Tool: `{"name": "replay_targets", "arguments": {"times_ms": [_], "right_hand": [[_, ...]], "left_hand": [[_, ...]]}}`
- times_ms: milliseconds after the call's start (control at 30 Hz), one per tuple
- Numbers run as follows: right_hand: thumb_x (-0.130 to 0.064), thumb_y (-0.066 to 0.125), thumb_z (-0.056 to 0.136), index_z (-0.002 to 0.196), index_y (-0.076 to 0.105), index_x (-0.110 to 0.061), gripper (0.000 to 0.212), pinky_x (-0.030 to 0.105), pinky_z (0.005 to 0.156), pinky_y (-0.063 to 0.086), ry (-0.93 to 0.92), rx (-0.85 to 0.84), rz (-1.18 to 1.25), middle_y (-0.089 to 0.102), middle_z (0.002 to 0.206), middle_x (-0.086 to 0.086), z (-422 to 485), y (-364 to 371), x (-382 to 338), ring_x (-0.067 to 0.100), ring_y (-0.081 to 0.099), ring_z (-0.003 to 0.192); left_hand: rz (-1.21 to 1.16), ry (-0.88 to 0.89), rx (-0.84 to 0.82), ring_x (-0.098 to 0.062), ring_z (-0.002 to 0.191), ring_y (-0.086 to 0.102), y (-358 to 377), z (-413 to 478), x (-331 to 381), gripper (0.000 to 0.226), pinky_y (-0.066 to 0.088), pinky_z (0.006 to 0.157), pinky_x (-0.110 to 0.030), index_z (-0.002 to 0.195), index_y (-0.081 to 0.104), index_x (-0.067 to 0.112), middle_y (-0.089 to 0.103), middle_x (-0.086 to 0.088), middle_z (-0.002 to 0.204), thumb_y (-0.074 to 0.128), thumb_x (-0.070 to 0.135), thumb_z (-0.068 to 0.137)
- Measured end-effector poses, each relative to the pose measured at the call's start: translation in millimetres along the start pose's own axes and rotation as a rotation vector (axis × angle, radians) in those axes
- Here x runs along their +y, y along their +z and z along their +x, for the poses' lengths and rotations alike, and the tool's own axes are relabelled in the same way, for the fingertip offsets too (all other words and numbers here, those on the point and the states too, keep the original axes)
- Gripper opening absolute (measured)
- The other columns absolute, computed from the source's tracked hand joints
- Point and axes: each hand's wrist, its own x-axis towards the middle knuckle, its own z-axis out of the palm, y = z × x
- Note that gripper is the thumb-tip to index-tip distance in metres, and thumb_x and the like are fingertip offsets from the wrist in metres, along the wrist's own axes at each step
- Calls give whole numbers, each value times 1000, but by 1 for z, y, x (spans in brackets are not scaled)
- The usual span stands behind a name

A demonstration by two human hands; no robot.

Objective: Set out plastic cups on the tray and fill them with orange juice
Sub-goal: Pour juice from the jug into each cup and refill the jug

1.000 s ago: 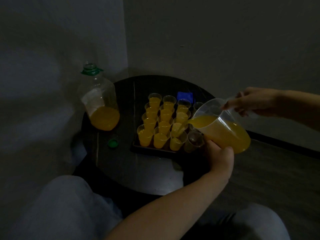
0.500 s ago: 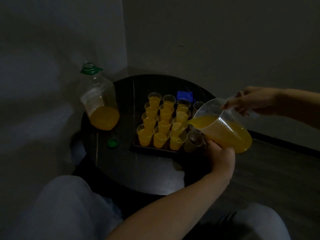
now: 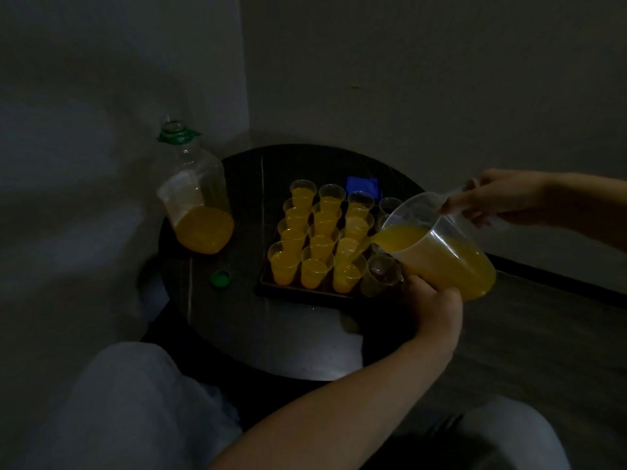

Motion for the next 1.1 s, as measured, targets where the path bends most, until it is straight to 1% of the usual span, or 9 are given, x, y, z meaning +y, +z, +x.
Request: {"name": "replay_targets", "arguments": {"times_ms": [167,300,400,500,567,667,833,967,1100], "right_hand": [[-40,70,68,99,72,-7,46,27,54,36,5,5,-21,51,59,1,1,-5,3,15,44,58],[-48,78,63,97,74,-10,51,30,58,37,14,25,-7,52,71,9,3,-7,6,18,45,63],[-66,89,39,86,79,-14,71,31,57,37,-12,17,0,53,70,6,3,-8,10,17,45,60],[-49,75,67,92,75,-7,49,30,56,35,-35,12,23,47,71,10,0,-6,10,18,42,61],[-41,69,78,80,78,-14,29,32,57,33,-44,3,50,44,68,10,-2,-5,9,18,40,60],[-35,64,91,59,77,-24,37,32,59,34,-65,26,55,45,68,10,-3,-7,11,19,41,61],[-42,66,88,96,78,-17,29,33,61,37,-77,115,118,54,75,12,-1,-21,13,20,46,66],[-45,70,86,97,78,-17,31,37,69,39,-93,173,177,58,87,13,6,-30,12,25,48,77],[-44,69,87,106,73,-17,34,35,68,38,-71,246,203,58,81,11,14,-40,17,22,49,74]], "left_hand": [[-6,-4,-7,-39,129,52,3,-1,0,86,43,111,-58,142,39,39,50,-20,141,53,13,61],[1,15,-14,-36,129,52,3,-2,1,88,42,112,-56,144,37,39,49,-17,142,53,13,62],[5,28,-28,-32,132,50,1,-1,5,96,40,114,-55,149,29,45,48,-11,145,54,11,63],[16,20,-15,-36,134,48,0,-2,9,101,40,114,-56,152,23,48,45,-14,147,53,12,63],[19,10,-13,-36,133,49,-1,-1,13,100,42,113,-56,153,21,46,45,-13,147,54,10,66],[34,36,-27,-33,137,44,-3,-1,21,100,38,116,-55,154,15,50,40,-8,152,54,6,73],[159,129,-47,-29,133,46,-8,15,45,93,38,114,-55,152,22,48,44,-7,146,52,9,73],[227,189,-100,-26,109,57,-9,30,65,68,48,102,-46,144,40,28,56,-9,121,51,-3,84],[275,205,-131,-25,101,57,-5,46,75,68,49,98,-48,138,46,32,57,-11,112,51,10,74]]}}
